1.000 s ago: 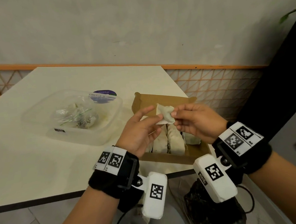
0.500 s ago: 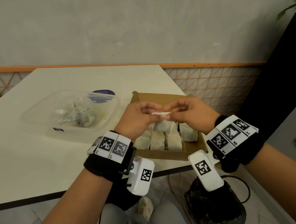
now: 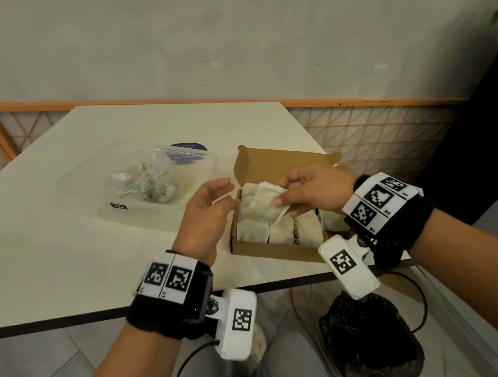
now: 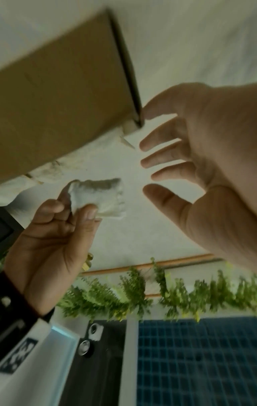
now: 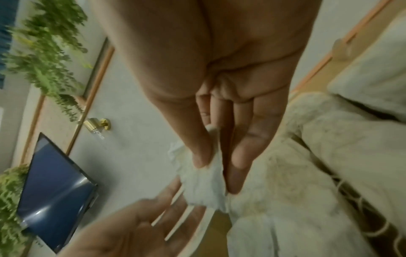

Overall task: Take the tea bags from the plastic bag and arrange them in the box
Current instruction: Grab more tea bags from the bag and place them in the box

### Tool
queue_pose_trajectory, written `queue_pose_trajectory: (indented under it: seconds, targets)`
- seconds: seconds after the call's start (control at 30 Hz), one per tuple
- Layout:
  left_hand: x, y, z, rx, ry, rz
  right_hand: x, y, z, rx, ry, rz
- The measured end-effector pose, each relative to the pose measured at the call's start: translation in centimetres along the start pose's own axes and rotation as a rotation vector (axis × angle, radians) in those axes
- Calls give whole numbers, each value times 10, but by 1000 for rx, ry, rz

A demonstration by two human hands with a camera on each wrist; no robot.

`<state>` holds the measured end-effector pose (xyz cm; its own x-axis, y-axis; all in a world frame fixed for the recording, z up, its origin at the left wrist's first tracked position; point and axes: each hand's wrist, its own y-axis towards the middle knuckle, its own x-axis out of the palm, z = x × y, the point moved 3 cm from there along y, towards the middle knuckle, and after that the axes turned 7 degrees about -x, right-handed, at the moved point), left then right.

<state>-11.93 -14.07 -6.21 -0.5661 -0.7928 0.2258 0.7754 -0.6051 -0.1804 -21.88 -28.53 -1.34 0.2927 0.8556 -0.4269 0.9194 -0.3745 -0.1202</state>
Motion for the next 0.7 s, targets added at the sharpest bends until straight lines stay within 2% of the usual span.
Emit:
queue_pose_trajectory:
  seconds: [0.1, 0.2, 0.37, 0.43, 0.53, 0.6, 0.63, 0.7]
  targets:
    - [-3, -2, -19, -102, -98, -16, 14, 9, 5, 91, -21, -118]
    - [-3, -1, -28, -122, -165, -27, 28, 18, 12, 162, -93, -186]
    - [-3, 0, -32, -148, -242, -21, 43, 26, 13, 213, -248, -180]
    - [-3, 0, -32, -152, -253, -17, 44, 27, 10, 208, -390, -156]
    - [-2, 0, -33, -161, -300, -9, 35, 23, 0, 81, -704, -35]
    - [-2, -1, -33, -169, -339, -1, 31, 12, -9, -53, -666, 86]
    - [-1, -1, -33, -174, -359, 3, 31, 4, -12, -121, -645, 100]
    - [-1, -2, -33, -180, -389, 7, 36, -12, -10, -202, -686, 28]
